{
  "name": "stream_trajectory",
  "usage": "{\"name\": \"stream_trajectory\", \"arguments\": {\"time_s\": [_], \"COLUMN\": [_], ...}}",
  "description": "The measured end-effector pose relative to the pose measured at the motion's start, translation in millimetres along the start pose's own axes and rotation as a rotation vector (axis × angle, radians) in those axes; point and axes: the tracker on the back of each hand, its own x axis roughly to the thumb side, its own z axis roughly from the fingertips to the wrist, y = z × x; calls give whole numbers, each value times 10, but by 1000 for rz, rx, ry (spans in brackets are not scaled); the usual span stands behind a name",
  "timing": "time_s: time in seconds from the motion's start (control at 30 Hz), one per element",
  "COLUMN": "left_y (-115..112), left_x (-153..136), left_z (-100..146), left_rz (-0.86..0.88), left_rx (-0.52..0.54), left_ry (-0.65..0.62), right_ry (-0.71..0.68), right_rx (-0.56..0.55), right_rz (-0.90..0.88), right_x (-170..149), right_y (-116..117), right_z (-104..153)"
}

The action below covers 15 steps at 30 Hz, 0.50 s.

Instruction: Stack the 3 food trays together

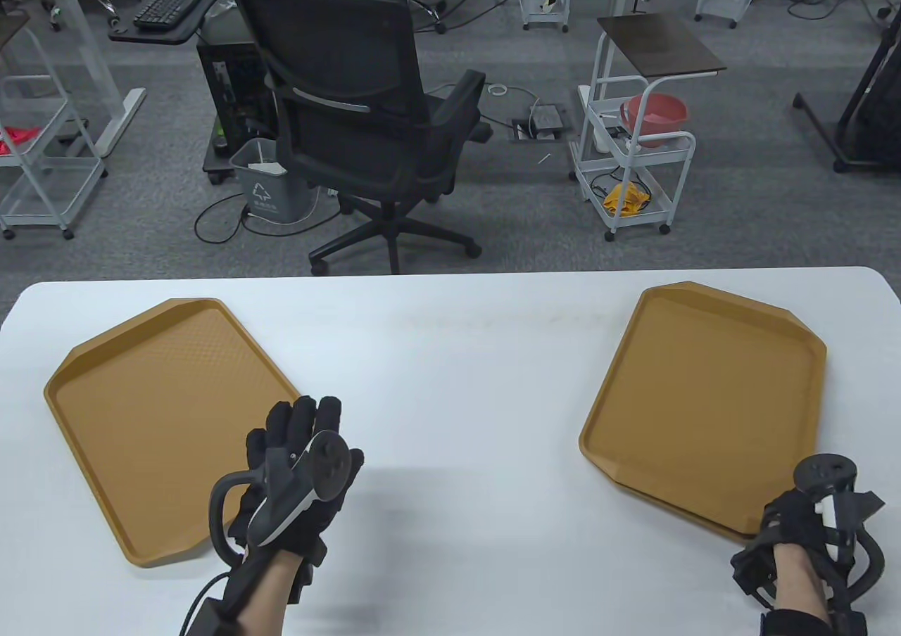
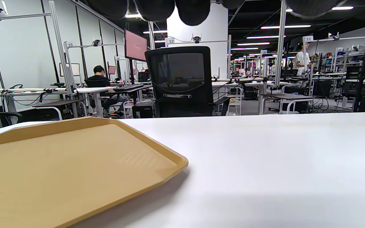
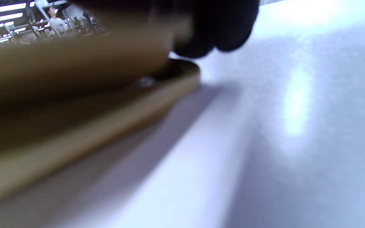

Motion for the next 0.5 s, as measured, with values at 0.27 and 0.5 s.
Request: {"name": "stream_trajectory", "arguments": {"time_s": [0.27, 0.5], "left_y": [8, 22], "left_x": [-16, -14], "left_z": [7, 18], "left_rz": [8, 16], "left_rx": [4, 19], "left_ry": [1, -4], "right_ry": [-373, -838], "right_rx": [53, 63], "right_rz": [18, 40], "right_x": [547, 1336], "right_y": [-73, -227], "right_z": [365, 1284]}}
